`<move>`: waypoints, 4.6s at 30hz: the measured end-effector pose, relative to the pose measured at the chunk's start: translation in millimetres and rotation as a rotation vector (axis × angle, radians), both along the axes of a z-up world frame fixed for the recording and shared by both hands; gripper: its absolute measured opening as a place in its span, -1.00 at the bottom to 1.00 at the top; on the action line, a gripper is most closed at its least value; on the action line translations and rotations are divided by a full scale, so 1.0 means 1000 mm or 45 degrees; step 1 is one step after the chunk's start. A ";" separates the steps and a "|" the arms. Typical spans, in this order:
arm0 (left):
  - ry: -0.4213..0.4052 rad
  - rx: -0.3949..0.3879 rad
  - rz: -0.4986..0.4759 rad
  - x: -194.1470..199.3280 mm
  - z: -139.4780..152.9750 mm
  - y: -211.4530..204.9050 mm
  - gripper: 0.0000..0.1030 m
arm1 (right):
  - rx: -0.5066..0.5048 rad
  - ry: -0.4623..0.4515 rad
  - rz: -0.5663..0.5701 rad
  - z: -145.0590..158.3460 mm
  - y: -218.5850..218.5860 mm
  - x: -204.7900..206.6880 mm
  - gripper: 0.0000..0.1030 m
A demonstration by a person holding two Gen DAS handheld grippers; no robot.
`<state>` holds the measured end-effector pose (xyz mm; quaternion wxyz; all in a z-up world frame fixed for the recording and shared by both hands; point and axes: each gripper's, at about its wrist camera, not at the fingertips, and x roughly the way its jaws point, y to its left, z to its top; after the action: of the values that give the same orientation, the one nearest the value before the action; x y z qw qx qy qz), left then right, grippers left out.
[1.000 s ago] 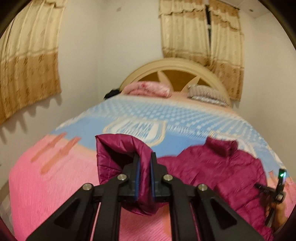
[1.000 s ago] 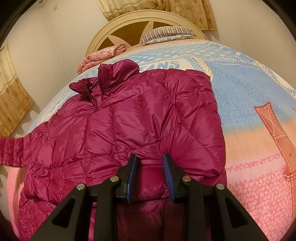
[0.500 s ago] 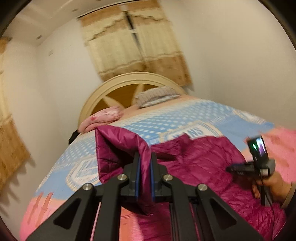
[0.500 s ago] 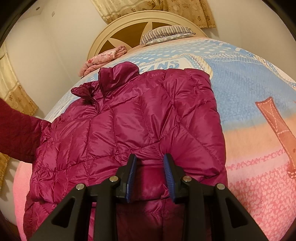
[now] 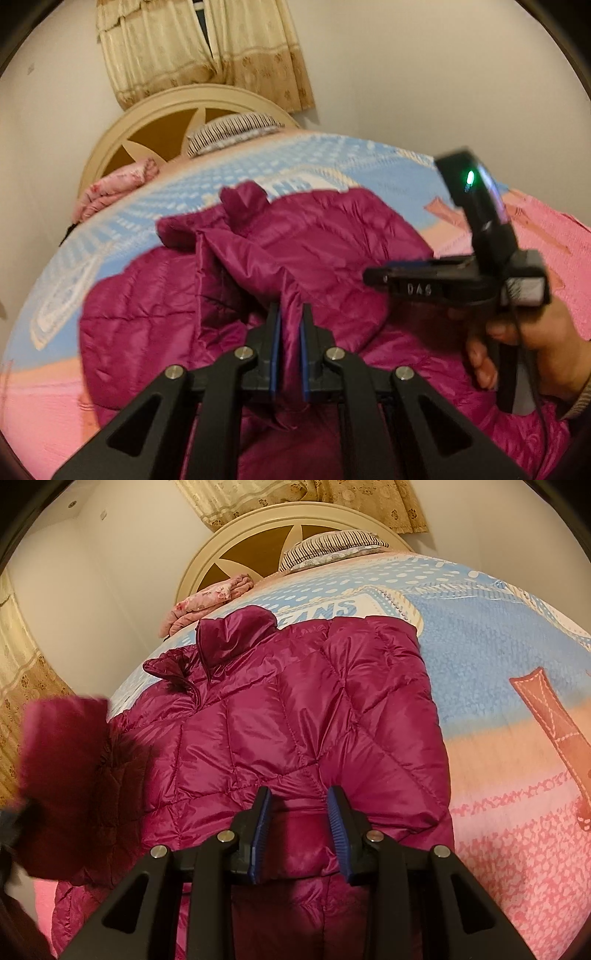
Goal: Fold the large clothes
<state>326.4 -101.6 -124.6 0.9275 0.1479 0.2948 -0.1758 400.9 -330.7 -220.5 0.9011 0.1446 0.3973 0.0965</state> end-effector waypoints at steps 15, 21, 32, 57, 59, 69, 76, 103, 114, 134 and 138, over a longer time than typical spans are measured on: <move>-0.208 0.007 0.014 -0.019 0.038 0.014 0.70 | 0.024 -0.006 0.001 0.000 0.000 -0.001 -0.29; -0.123 0.063 0.272 0.031 0.016 0.063 0.83 | 0.017 -0.006 0.002 0.000 0.000 -0.001 -0.29; 0.091 0.164 0.314 0.059 -0.045 0.041 0.84 | -0.069 -0.023 -0.031 0.011 0.007 -0.006 -0.15; 0.118 -0.038 0.436 0.122 -0.012 0.100 0.99 | -0.137 0.014 0.208 0.005 0.109 -0.031 -0.47; 0.171 0.004 0.456 0.135 -0.030 0.100 0.99 | -0.143 0.001 0.206 0.003 0.110 -0.033 -0.47; 0.349 -0.106 0.462 0.146 -0.066 0.117 1.00 | -0.136 -0.011 0.208 0.002 0.108 -0.034 -0.47; 0.384 -0.135 0.463 0.146 -0.069 0.120 1.00 | -0.167 -0.013 0.206 0.002 0.111 -0.035 -0.47; 0.237 -0.061 0.533 0.126 -0.046 0.108 1.00 | -0.116 0.017 0.165 -0.009 0.123 0.002 -0.45; 0.364 -0.122 0.601 0.157 -0.065 0.145 1.00 | -0.079 0.001 0.161 -0.010 0.124 0.002 -0.45; 0.414 -0.189 0.591 0.164 -0.072 0.152 1.00 | -0.078 -0.005 0.159 -0.011 0.122 0.000 -0.45; 0.408 -0.148 0.609 0.161 -0.067 0.146 1.00 | -0.058 -0.006 0.159 -0.011 0.120 -0.001 -0.45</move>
<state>486.9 44.9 -191.4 0.8912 -0.0087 0.4535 0.0101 400.3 -210.5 -232.0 0.8973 0.0988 0.4055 0.1436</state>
